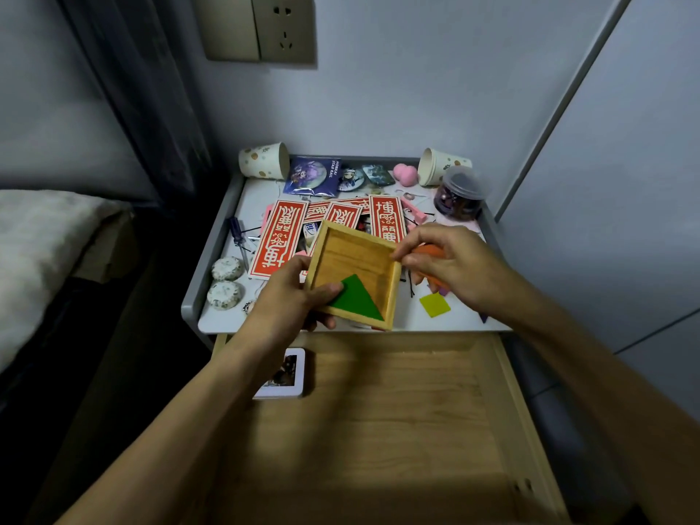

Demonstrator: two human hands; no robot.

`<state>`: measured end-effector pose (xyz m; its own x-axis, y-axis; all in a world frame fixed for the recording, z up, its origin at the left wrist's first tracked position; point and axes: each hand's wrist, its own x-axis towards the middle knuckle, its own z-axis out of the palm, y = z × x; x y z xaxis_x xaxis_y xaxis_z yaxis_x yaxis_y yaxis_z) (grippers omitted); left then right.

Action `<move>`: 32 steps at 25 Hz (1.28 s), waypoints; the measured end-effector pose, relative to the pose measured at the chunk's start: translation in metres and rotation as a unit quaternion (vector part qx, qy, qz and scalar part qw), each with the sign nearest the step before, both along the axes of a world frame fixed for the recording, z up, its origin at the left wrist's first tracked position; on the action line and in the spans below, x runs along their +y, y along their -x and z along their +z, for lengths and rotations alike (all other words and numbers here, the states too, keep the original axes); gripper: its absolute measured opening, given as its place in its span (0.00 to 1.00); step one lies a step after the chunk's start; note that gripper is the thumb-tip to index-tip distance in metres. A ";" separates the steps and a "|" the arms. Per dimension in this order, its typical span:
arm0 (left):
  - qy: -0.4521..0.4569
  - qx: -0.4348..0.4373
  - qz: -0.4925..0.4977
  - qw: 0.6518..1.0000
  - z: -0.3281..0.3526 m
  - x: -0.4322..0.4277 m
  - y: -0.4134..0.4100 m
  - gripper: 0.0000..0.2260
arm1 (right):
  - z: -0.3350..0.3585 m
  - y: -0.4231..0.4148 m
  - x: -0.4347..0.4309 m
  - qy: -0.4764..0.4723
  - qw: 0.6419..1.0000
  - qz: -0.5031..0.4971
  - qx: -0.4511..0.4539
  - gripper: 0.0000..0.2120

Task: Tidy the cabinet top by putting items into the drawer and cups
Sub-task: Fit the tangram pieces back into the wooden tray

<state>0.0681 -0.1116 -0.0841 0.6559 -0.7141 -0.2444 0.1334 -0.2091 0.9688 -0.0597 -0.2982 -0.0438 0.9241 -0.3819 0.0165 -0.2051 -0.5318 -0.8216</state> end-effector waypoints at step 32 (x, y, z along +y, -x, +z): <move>0.016 0.085 0.016 0.996 0.000 -0.004 -0.011 0.14 | -0.027 -0.004 0.014 -0.222 0.970 -0.099 -0.012 0.05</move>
